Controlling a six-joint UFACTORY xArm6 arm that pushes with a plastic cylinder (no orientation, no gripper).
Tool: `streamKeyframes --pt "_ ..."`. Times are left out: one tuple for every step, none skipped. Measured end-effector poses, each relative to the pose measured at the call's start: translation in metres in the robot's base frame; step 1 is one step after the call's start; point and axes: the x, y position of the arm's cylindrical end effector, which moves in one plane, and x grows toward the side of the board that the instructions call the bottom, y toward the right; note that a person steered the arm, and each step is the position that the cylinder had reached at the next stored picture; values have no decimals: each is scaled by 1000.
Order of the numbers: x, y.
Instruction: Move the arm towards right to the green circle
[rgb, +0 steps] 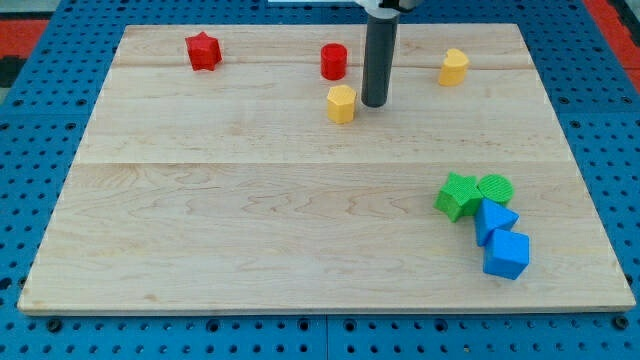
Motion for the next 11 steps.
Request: streamKeyframes --pt "3 -13" --pt "-4 -17" --pt "0 20" --pt "24 116" --pt "77 186" --pt "144 245" --pt "162 235" --pt "167 192" --pt "145 161" --pt "123 127" --pt "124 124"
